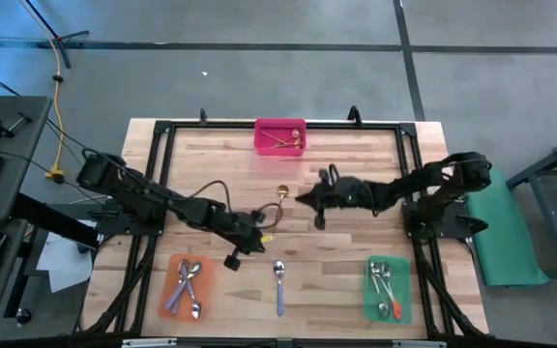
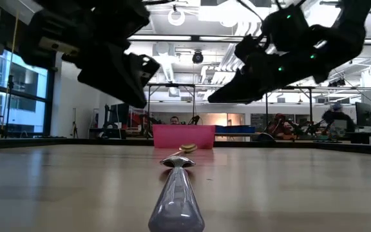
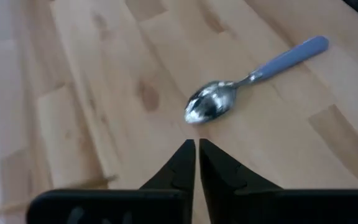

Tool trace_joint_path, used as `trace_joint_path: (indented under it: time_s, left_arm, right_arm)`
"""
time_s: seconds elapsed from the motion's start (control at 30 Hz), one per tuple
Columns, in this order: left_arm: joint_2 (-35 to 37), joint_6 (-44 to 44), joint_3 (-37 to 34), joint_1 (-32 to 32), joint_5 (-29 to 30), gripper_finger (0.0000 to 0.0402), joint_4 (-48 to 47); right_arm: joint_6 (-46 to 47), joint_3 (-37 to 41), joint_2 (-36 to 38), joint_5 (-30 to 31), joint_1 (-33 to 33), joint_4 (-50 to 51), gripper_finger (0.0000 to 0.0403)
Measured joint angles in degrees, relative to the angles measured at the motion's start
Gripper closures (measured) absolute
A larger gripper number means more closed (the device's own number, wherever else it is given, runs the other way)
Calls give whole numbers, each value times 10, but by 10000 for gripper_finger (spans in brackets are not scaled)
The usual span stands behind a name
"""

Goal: Sort silverware by color (type)
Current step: Put the purple spoon into the orange bin

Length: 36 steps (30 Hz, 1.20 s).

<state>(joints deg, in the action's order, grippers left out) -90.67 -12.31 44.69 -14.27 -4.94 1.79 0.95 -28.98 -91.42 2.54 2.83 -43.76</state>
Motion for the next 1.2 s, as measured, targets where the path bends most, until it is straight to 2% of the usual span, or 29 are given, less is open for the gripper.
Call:
trace_joint_path:
  time_s: [0.3,0.43,0.6,0.83,0.93,1.2]
  left_arm:
    - [-94,-55,128,-16,-53,309,-90]
    - [-142,-99,167,-23,-71,274,-103]
    - [-200,-144,216,-37,-68,251,-102]
    - [-252,-181,246,-55,-63,252,-108]
    - [-259,-193,248,-61,-41,258,-110]
    - [-261,-179,250,-55,-31,297,-162]
  right_arm:
    - [-29,2,0,-78,101,-62,402]
    - [-26,2,0,-99,124,-65,402]
    - [-29,2,0,-101,133,-66,402]
    - [-24,4,-2,-101,133,-54,403]
    - [-11,3,-2,-101,132,-50,403]
    - [-10,4,-2,-101,125,-51,403]
